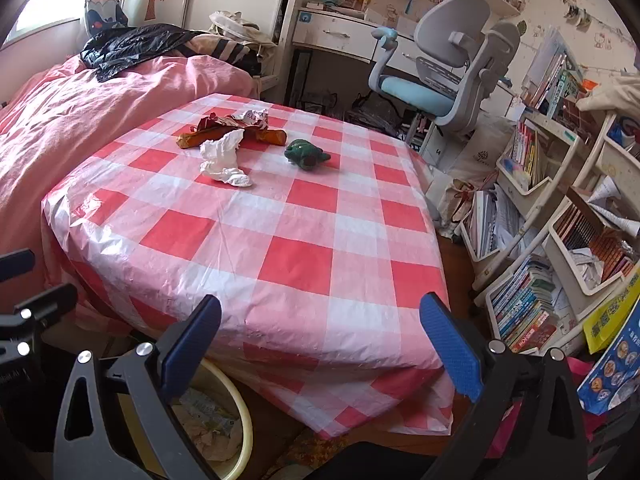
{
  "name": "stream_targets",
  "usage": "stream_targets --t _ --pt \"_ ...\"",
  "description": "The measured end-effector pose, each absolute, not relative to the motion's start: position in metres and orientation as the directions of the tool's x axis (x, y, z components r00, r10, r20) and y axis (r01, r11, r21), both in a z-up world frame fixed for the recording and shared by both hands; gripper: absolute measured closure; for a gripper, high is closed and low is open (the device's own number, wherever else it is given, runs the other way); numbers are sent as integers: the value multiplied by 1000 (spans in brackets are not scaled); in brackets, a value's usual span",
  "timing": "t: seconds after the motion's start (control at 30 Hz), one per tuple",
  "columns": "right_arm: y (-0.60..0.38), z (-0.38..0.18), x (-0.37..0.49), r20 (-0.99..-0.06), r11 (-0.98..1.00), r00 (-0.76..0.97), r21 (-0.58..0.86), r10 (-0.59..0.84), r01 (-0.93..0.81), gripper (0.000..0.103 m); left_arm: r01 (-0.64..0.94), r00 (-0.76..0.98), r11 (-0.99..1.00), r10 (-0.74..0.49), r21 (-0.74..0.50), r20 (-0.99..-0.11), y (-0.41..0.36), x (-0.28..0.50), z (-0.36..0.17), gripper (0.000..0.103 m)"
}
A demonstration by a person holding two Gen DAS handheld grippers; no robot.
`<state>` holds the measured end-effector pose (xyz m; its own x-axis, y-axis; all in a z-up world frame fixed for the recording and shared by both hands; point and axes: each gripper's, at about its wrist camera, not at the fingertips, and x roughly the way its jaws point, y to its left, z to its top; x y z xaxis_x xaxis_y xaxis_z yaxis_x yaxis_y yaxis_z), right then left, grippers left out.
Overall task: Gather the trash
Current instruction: 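Lower the tissue into the wastebasket and open the left gripper, then move both tools back toward the remaining trash on the table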
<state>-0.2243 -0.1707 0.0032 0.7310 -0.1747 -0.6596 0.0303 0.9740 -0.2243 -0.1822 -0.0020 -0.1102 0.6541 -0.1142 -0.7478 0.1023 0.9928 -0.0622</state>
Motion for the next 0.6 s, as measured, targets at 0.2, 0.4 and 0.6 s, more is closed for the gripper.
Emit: stream_targets --t 0.2,0.4,0.6 --pt "-163 5 -225 -647 962 734 -272 -206 30 8 43 662 995 -98 -92 -743 9 -178 -110 24" --pt "-161 13 -227 -645 960 732 -275 -220 46 8 24 673 994 -93 -104 -734 11 -178 -109 23" --pt "-159 27 -225 -654 966 720 -242 -232 91 8 14 682 995 -83 -100 -726 10 -176 -109 21"
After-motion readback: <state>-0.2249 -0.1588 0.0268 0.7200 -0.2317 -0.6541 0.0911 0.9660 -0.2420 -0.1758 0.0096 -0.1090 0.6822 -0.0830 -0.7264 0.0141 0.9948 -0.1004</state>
